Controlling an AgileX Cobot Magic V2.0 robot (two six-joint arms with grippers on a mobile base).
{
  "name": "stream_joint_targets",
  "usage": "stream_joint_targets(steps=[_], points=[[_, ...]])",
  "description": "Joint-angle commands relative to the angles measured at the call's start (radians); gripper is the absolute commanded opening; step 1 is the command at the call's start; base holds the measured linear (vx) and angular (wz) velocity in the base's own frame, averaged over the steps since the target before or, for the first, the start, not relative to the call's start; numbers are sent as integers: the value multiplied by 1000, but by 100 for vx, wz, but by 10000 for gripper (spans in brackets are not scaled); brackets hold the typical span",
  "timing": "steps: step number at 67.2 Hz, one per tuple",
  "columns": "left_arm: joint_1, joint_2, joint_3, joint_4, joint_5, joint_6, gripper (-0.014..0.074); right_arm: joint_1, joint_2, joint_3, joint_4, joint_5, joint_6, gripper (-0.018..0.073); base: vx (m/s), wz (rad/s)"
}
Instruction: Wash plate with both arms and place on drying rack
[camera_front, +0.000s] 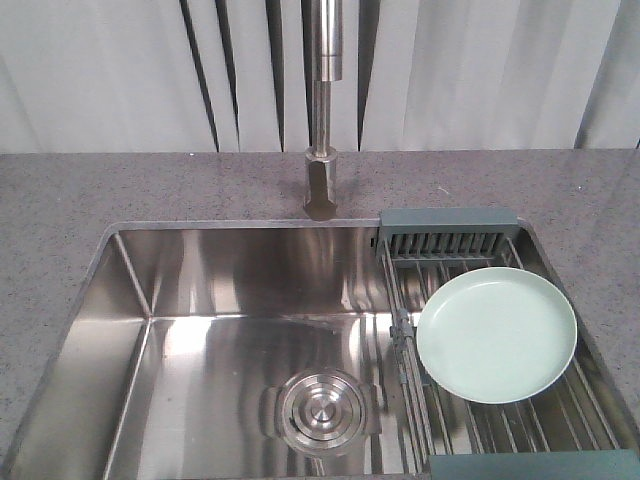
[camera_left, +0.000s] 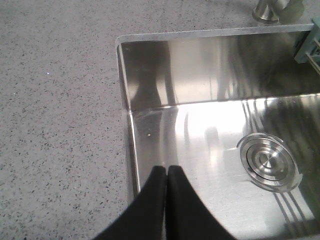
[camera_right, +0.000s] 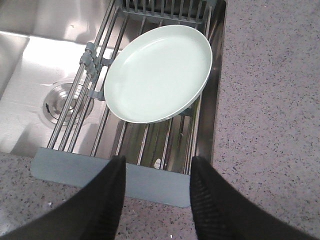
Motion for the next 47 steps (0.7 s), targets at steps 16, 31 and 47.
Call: stream_joint_targets(steps=[16,31,47], points=[[3,5,-26,-7,-60,-6,-6,3,5,-24,-2,-59,-3,302,0,0],[22,-61,36,29,-162,0,-6,3,5,-24,-2,-59,-3,302,0,0],[144,-243,237,12,-354,0,-6,3,5,-24,-3,-59,-3,302,0,0]])
